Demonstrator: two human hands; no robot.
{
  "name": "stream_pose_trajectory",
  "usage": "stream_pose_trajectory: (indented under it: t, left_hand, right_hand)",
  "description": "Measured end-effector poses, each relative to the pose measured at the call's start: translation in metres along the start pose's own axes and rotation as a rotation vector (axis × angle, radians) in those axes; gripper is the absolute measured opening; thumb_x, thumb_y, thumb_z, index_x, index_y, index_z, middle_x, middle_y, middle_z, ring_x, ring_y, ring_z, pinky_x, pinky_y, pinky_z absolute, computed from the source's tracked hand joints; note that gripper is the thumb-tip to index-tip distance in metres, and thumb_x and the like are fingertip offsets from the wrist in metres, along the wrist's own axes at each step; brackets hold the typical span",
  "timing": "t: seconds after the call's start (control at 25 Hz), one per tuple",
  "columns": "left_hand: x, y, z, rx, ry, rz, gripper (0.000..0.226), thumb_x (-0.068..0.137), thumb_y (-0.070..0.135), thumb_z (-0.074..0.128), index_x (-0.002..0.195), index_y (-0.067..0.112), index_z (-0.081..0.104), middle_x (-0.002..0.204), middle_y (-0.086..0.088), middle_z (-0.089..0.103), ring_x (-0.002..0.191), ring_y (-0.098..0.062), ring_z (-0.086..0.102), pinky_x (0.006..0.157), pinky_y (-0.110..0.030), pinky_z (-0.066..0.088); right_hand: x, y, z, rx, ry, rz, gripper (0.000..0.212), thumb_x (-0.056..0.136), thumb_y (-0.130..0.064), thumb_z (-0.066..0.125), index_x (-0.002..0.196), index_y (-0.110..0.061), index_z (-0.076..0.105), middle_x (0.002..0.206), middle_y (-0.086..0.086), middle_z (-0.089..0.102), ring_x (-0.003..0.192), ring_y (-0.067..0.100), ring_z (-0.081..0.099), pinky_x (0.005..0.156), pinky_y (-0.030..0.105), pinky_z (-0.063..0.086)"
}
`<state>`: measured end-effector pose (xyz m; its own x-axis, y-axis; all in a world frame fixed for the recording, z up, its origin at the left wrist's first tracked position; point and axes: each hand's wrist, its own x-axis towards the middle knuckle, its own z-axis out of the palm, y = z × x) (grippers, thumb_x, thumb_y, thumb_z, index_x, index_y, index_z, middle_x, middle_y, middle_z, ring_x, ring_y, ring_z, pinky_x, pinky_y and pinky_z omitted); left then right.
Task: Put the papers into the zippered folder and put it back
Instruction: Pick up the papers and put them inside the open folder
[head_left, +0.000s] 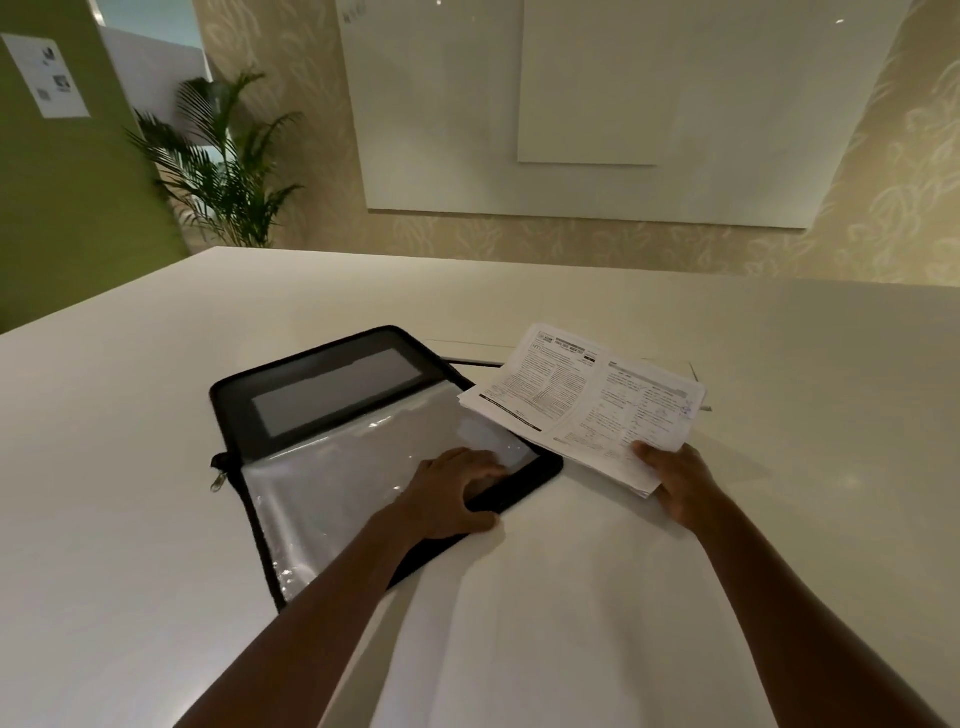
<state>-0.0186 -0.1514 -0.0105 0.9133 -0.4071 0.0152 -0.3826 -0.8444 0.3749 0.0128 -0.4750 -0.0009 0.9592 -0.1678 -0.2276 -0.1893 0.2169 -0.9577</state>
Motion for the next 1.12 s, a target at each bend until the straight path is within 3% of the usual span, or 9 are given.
stream_pose_trajectory:
  t: [0.24, 0.32, 0.44, 0.6, 0.84, 1.12]
  left_hand:
    - [-0.028, -0.015, -0.022, -0.139, -0.129, 0.106, 0.072, 0.072, 0.044, 0.074, 0.139, 0.034, 0.049, 0.149, 0.013, 0.041, 0.135, -0.007, 0.037, 0.113, -0.031, 0.031]
    - [-0.029, -0.017, -0.027, -0.282, -0.174, 0.046, 0.063, 0.074, 0.037, 0.078, 0.132, 0.033, 0.056, 0.142, 0.016, 0.048, 0.128, -0.002, 0.045, 0.11, -0.026, 0.036]
    - [-0.015, -0.005, -0.032, -0.336, 0.062, -0.123, 0.038, 0.082, 0.033, 0.072, 0.119, 0.034, 0.064, 0.12, 0.017, 0.064, 0.111, -0.004, 0.061, 0.096, -0.025, 0.048]
    - [0.02, 0.017, -0.033, -0.221, 0.382, -0.311, 0.04, 0.089, 0.03, 0.062, 0.127, 0.022, 0.059, 0.122, 0.001, 0.068, 0.108, -0.016, 0.063, 0.091, -0.031, 0.049]
    - [0.059, 0.022, -0.025, -0.174, 0.322, -0.613, 0.079, 0.081, 0.057, 0.065, 0.141, 0.014, 0.034, 0.133, -0.011, 0.056, 0.122, -0.031, 0.055, 0.094, -0.041, 0.046]
    - [0.069, 0.009, -0.02, -0.15, 0.388, -0.684, 0.062, 0.085, 0.036, 0.068, 0.137, 0.016, 0.042, 0.124, -0.011, 0.062, 0.112, -0.034, 0.06, 0.091, -0.042, 0.049]
  right_hand:
    - [-0.012, -0.002, -0.002, -0.013, -0.015, 0.01, 0.042, 0.091, 0.004, 0.058, 0.13, -0.012, 0.053, 0.125, 0.013, 0.061, 0.105, 0.03, 0.06, 0.07, 0.041, 0.056]
    - [-0.011, -0.001, -0.003, 0.006, -0.002, 0.01, 0.043, 0.091, 0.004, 0.059, 0.131, -0.01, 0.052, 0.127, 0.014, 0.06, 0.11, 0.032, 0.059, 0.076, 0.043, 0.055]
    - [-0.007, 0.0, -0.004, 0.037, 0.023, 0.0, 0.044, 0.091, 0.005, 0.058, 0.133, -0.008, 0.052, 0.131, 0.016, 0.059, 0.113, 0.032, 0.057, 0.083, 0.046, 0.053]
    - [-0.001, 0.0, -0.005, 0.044, 0.042, -0.007, 0.044, 0.09, 0.004, 0.059, 0.132, -0.01, 0.052, 0.13, 0.015, 0.06, 0.115, 0.034, 0.057, 0.081, 0.046, 0.054]
    - [0.011, -0.003, -0.013, 0.037, 0.038, 0.002, 0.047, 0.09, 0.005, 0.059, 0.132, -0.013, 0.052, 0.126, 0.012, 0.061, 0.112, 0.032, 0.058, 0.072, 0.041, 0.055]
    - [0.034, -0.008, -0.022, 0.019, -0.056, 0.005, 0.048, 0.09, 0.006, 0.059, 0.135, -0.011, 0.05, 0.13, 0.015, 0.06, 0.118, 0.035, 0.057, 0.087, 0.051, 0.054]
